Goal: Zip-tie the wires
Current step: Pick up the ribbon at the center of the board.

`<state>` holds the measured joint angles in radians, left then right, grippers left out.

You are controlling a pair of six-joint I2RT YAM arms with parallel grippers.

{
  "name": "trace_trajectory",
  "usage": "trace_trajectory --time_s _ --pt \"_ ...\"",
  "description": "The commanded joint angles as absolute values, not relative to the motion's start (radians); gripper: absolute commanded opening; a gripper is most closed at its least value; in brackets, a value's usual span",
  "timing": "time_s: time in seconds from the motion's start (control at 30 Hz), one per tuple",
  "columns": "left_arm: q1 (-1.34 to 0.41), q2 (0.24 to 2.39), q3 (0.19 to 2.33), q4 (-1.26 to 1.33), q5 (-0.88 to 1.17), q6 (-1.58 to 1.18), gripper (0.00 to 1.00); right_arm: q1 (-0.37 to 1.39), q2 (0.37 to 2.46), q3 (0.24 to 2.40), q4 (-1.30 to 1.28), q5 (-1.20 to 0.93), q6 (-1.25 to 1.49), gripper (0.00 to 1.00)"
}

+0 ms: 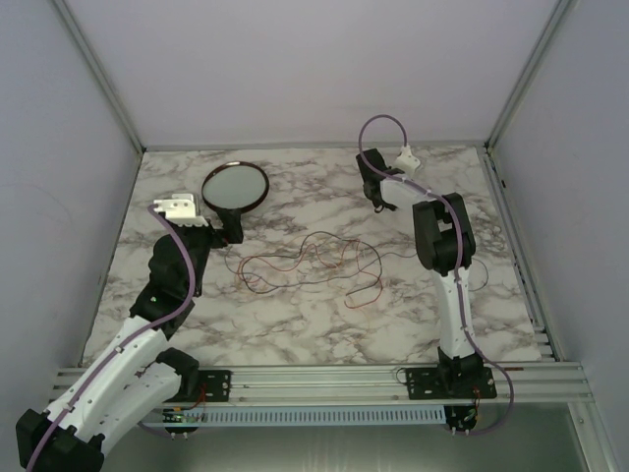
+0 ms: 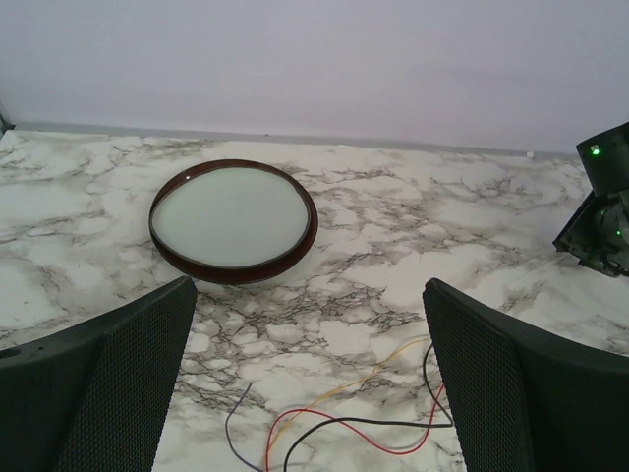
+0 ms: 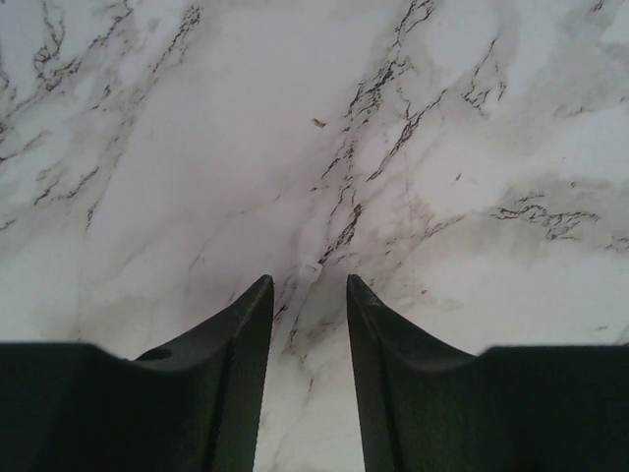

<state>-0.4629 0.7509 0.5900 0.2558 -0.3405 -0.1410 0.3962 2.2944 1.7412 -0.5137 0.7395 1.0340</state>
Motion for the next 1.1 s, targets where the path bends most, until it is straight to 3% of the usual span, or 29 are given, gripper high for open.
trace_trajectory --time_s 0.0,0.2,0.3,0.47,0.73,1.07 --pt "-0.462 0.730 0.606 0.258 -0.347 -0.113 1.00 0.404 2.320 1.780 -0.536 0.766 1.010 0.33" --pt "-0.462 0.723 0.613 0.249 -0.352 -0.107 1.00 0.404 2.319 1.763 -0.545 0.774 1.003 0.28" --pt "-0.462 0.721 0.613 0.248 -0.349 -0.109 1.00 0.404 2.321 1.758 -0.545 0.773 1.001 0.19" --pt "-0.462 0.712 0.618 0.238 -0.346 -0.110 1.00 0.404 2.327 1.765 -0.546 0.779 0.991 0.16" --pt "-0.462 0.708 0.626 0.231 -0.336 -0.115 1.00 0.405 2.310 1.773 -0.524 0.801 0.963 0.00" --pt "-0.462 0.795 0.695 0.255 -0.197 -0.138 1.00 0.410 2.111 1.634 -0.163 0.831 0.782 0.00"
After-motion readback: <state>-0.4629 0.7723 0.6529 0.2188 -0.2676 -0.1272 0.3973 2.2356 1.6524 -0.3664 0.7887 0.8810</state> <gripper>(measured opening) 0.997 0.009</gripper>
